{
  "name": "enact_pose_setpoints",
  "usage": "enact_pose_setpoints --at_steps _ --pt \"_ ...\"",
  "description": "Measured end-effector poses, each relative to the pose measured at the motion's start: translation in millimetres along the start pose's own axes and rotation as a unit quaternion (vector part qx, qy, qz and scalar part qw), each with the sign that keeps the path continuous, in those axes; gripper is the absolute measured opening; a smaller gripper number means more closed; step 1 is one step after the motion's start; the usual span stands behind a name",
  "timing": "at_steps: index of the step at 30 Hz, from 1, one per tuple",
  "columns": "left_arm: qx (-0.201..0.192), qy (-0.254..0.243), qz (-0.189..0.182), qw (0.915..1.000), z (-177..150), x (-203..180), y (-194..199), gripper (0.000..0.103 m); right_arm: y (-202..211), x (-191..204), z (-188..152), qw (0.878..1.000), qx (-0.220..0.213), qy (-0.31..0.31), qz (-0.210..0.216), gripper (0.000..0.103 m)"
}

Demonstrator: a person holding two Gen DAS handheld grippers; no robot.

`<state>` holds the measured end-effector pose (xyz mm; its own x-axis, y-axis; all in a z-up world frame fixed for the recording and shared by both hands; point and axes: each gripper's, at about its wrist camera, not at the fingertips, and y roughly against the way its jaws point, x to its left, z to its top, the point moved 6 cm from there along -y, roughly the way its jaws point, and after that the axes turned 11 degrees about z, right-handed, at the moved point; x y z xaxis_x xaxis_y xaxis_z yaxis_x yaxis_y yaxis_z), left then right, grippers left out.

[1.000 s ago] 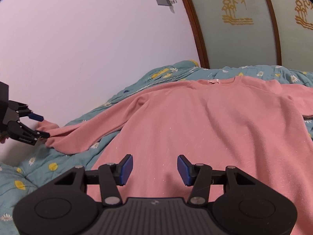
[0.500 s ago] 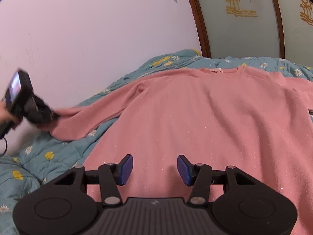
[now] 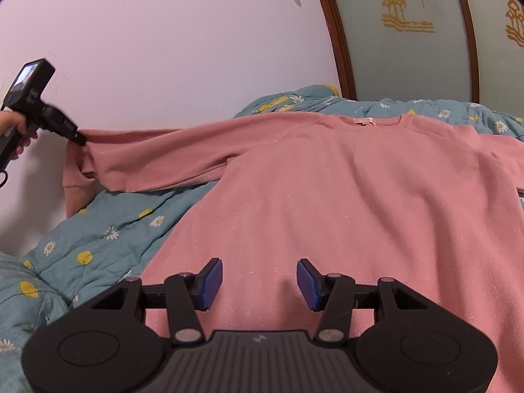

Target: Fold clothes

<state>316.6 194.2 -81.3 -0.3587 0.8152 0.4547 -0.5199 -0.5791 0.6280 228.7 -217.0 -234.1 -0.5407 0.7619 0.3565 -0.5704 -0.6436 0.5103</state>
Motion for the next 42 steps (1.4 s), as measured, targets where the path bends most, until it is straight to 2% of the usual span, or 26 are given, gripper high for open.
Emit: enact_pose_setpoints --at_steps 2,3,4,7,10,12,15,16,17,19,21,23,25,27,28,31,34,37,40,42 --pt "0.014 0.06 -0.023 0.9978 13.0 11.0 -1.4 0.01 -0.3 -0.3 0.2 1.0 0.001 0.0 0.001 0.049" --pt "0.023 0.065 -0.018 0.9974 15.4 13.6 -3.3 0.02 -0.5 -0.2 0.1 1.0 0.002 0.0 0.002 0.049" --pt "0.031 0.052 -0.002 0.9982 16.7 13.2 -5.1 0.032 -1.0 -0.1 0.1 1.0 0.003 0.0 0.003 0.049" --pt "0.015 -0.026 0.028 0.9992 16.7 -2.9 -3.9 0.038 -1.7 -0.6 -0.9 1.0 0.006 -0.002 0.005 0.049" --pt "0.009 -0.036 0.034 0.9987 12.6 -11.6 -3.9 0.049 -1.0 -1.6 -1.0 1.0 0.005 -0.006 0.007 0.05" --pt "-0.002 -0.035 0.029 0.999 4.5 -13.3 0.9 0.051 0.1 -3.5 0.2 1.0 0.0 -0.016 0.01 0.05" --pt "-0.05 -0.017 0.045 0.9976 -3.7 -20.1 17.2 0.064 4.3 -9.3 3.0 0.999 -0.017 -0.04 0.011 0.05" --pt "-0.069 0.0 0.052 0.9962 -6.5 -20.8 25.7 0.065 5.7 -11.3 3.7 0.999 -0.022 -0.047 0.01 0.05" --pt "-0.092 0.028 0.058 0.9937 -12.4 -22.0 37.3 0.067 7.3 -12.9 3.8 0.998 -0.027 -0.051 0.009 0.05" --pt "-0.138 0.093 0.057 0.9844 -24.1 -23.8 57.7 0.084 10.7 -16.9 4.2 0.997 -0.041 -0.06 0.007 0.05" --pt "-0.189 0.167 0.073 0.9649 -39.6 -23.6 76.8 0.093 13.6 -21.7 4.1 0.996 -0.057 -0.066 0.004 0.05" --pt "-0.214 0.23 0.089 0.9452 -52.3 -22.6 85.6 0.096 13.2 -24.8 3.8 0.996 -0.063 -0.071 0.002 0.05" --pt "-0.209 0.273 0.028 0.9388 -58.7 -28.7 83.4 0.096 12.8 -27.4 3.4 0.995 -0.068 -0.074 0.0 0.05" --pt "-0.189 0.293 -0.112 0.9305 -61.9 -47.7 76.6 0.096 12.0 -27.6 3.1 0.995 -0.07 -0.072 -0.004 0.05" --pt "-0.173 0.285 -0.166 0.9279 -63.2 -61.0 73.1 0.096 11.8 -27.2 4.5 0.995 -0.072 -0.072 -0.002 0.05" --pt "-0.132 0.232 -0.245 0.9321 -68.1 -103.7 60.0 0.095 10.7 -27.2 15.0 0.993 -0.077 -0.092 0.006 0.05" --pt "-0.071 0.214 -0.28 0.9333 -74.3 -132.1 33.7 0.094 4.5 -26.1 49.1 0.991 -0.089 -0.102 0.014 0.05" --pt "-0.023 0.222 -0.288 0.9315 -76.6 -138.8 7.1 0.094 -27.6 -24.6 116.3 0.996 -0.079 -0.046 -0.006 0.05" --pt "-0.013 0.252 -0.269 0.9295 -74.1 -119.6 -10.9 0.094 -70.3 -22.3 163.7 0.998 -0.053 0.023 -0.032 0.052" --pt "-0.018 0.27 -0.26 0.9268 -72.7 -103.7 -18.7 0.094 -116.9 -34.6 194.2 0.996 -0.011 0.067 -0.06 0.052"
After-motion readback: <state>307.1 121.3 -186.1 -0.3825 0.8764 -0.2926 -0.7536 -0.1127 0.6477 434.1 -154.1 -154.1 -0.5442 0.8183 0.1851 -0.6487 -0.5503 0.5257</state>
